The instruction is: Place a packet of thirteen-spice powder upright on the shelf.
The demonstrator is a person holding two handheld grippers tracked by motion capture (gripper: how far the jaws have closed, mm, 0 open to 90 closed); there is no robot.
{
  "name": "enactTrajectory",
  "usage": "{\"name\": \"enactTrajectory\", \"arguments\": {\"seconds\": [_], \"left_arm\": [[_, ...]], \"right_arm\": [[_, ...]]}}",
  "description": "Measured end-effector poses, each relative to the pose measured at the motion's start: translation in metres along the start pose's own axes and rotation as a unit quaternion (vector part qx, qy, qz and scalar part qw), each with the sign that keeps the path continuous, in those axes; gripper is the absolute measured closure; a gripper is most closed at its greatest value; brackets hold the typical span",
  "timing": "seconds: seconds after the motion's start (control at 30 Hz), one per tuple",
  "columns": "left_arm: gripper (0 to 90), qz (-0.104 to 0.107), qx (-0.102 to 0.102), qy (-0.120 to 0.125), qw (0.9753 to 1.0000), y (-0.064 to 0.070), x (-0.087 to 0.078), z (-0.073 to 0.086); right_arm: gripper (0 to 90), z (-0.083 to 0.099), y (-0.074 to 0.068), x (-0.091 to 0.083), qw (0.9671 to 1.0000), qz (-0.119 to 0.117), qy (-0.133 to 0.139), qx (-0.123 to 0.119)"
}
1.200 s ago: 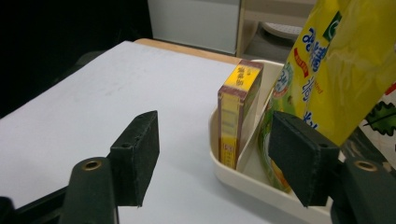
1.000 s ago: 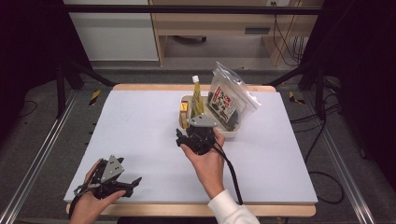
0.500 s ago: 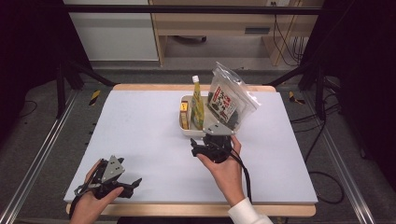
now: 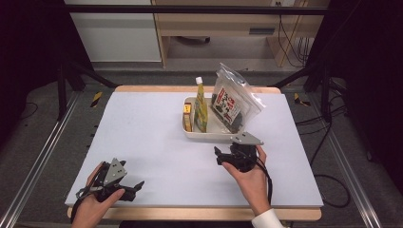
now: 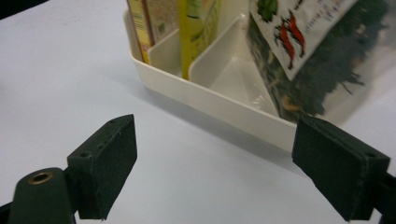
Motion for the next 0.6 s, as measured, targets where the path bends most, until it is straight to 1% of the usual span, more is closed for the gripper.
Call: {"name": "enactTrajectory", "arguments": {"seconds": [0.1, 0.13, 0.17, 0.3, 0.33, 0.4, 0.47, 0.57, 0.6], "left_arm": [[4.3, -0.001, -0.005, 0.004, 1.0000, 0.000, 0.000, 0.000], [4.4, -0.002, -0.005, 0.004, 1.0000, -0.001, 0.000, 0.000], [4.3, -0.003, 0.000, 0.000, 1.0000, -0.002, 0.000, 0.001], [4.0, -0.008, -0.006, 0.005, 0.9999, -0.003, 0.000, 0.000], [4.0, -0.009, -0.002, 0.001, 1.0000, -0.004, -0.001, 0.001], [3.9, -0.003, -0.004, 0.001, 1.0000, -0.004, -0.001, 0.002], [3.9, -0.010, -0.001, 0.000, 1.0000, -0.006, -0.001, 0.002], [3.9, -0.011, -0.004, 0.001, 0.9999, -0.008, -0.002, 0.003], [3.8, -0.011, -0.005, 0.002, 0.9999, -0.009, -0.003, 0.003]], "right_arm": [[13.3, 0.009, 0.010, -0.003, 1.0000, 0.006, -0.002, 0.007], [12.6, 0.012, 0.013, -0.004, 0.9999, 0.007, -0.004, 0.008], [12.1, 0.015, 0.015, -0.005, 0.9999, 0.007, -0.004, 0.011], [9.6, 0.029, 0.027, -0.009, 0.9998, 0.012, -0.011, 0.014], [8.8, 0.032, 0.030, -0.010, 0.9998, 0.013, -0.011, 0.014], [7.1, 0.040, 0.036, -0.013, 0.9996, 0.013, -0.016, 0.017], [6.9, 0.048, 0.046, -0.016, 0.9994, 0.020, -0.021, 0.017], [7.1, 0.058, 0.058, -0.020, 0.9992, 0.026, -0.021, 0.021], [7.7, 0.061, 0.061, -0.021, 0.9990, 0.027, -0.024, 0.026]]}}
Point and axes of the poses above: each handheld gripper's, and its own axes: x roughly forward along the jaws, z roughly out of its underside, y roughly to its right, the point moved 8 cm from there along x, roughly forward along the jaws, and after that the axes turned 10 degrees about -x, right-handed, at the moved point
